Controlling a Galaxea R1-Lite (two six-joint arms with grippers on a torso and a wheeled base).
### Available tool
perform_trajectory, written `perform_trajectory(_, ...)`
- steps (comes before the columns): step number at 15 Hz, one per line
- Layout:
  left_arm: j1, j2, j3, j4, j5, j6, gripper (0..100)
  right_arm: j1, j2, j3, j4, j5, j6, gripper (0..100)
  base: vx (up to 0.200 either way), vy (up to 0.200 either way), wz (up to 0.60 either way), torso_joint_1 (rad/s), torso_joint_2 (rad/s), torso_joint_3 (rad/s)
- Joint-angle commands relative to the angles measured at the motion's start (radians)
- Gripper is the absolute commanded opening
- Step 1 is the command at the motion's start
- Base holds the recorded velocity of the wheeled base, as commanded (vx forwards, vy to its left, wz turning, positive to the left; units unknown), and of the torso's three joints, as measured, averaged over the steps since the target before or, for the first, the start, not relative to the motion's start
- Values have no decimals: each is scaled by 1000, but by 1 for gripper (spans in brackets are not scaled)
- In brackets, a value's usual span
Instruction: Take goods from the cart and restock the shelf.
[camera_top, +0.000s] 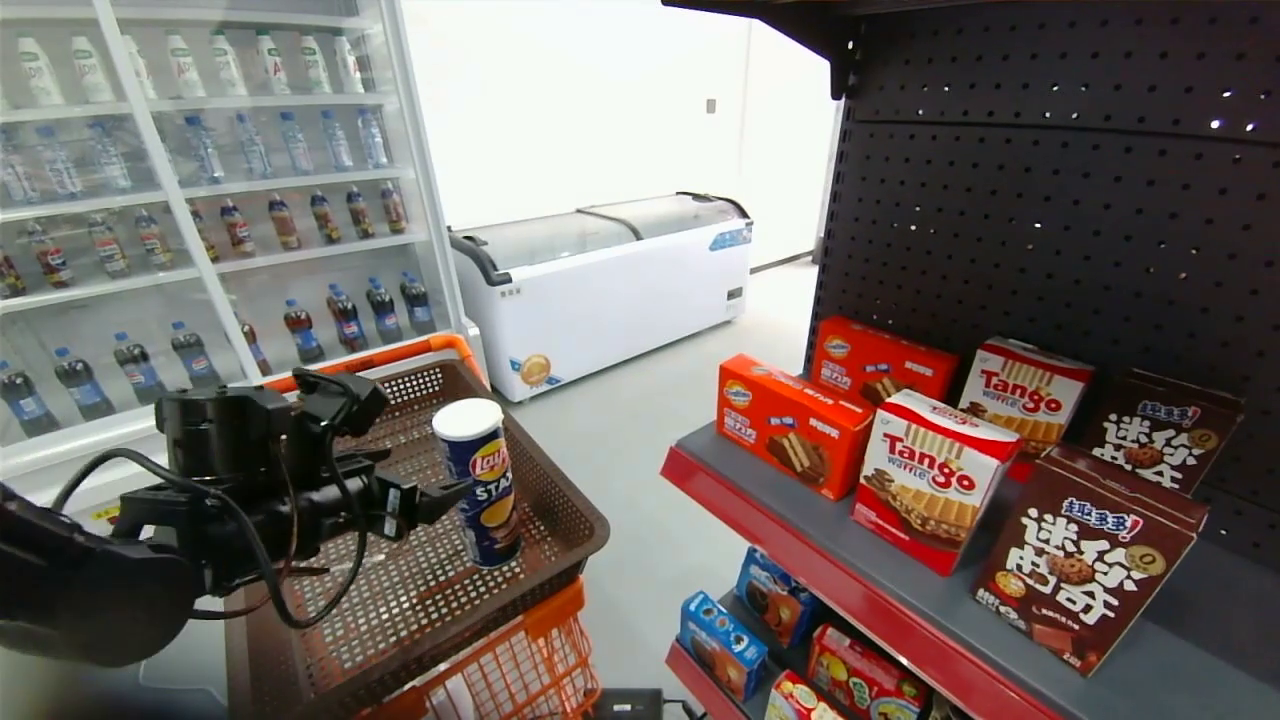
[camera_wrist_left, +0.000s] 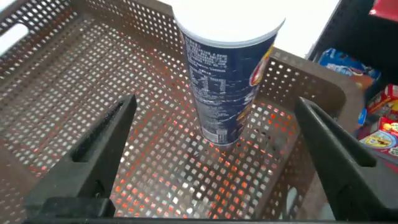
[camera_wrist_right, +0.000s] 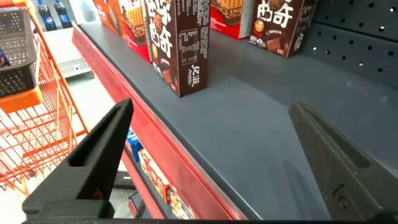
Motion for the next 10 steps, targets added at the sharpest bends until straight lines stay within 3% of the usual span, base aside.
perform_trajectory(1, -24, 170, -28, -82, 0, -7, 100, 0, 0, 0, 0, 0, 0, 100, 0, 0, 0, 0, 0, 0)
perform_trajectory(3, -27, 250, -60, -152, 0, -7, 100, 0, 0, 0, 0, 0, 0, 100, 0, 0, 0, 0, 0, 0)
perform_trajectory(10, -56, 369, -127, -227, 0, -16, 100, 0, 0, 0, 1, 0, 0, 100, 0, 0, 0, 0, 0, 0)
